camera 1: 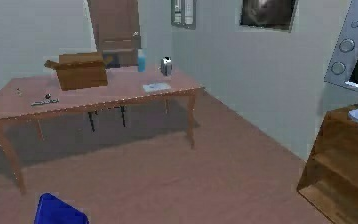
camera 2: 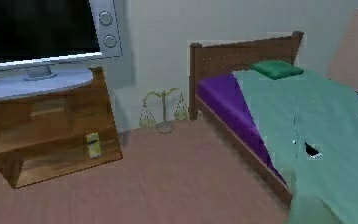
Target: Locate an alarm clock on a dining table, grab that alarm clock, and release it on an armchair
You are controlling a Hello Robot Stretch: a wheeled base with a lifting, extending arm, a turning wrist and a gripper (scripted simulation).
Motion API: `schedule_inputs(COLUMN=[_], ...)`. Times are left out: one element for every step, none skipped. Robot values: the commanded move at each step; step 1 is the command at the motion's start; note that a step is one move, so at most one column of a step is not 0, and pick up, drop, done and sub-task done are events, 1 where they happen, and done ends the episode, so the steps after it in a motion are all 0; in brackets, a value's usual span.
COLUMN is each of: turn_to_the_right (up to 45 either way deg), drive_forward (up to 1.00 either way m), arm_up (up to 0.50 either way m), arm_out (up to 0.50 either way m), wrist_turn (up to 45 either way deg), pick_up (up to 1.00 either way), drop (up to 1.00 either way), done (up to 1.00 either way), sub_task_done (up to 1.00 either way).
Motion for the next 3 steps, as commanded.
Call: schedule_inputs(turn_to_the_right=[0.0, -30.0, 0.0], drive_forward=[1.0, 0.0, 0.1], arm_up=[0.0, 0.0, 0.0], arm_out=[0.0, 0.0, 0.0], wrist_turn=[0.0, 0.0, 0.0], pick_up=[0.0, 0.0, 0.0], drop=[0.0, 0.0, 0.0], done=[0.0, 0.0, 0.0], sub_task_done=[0.0, 0.0, 0.0])
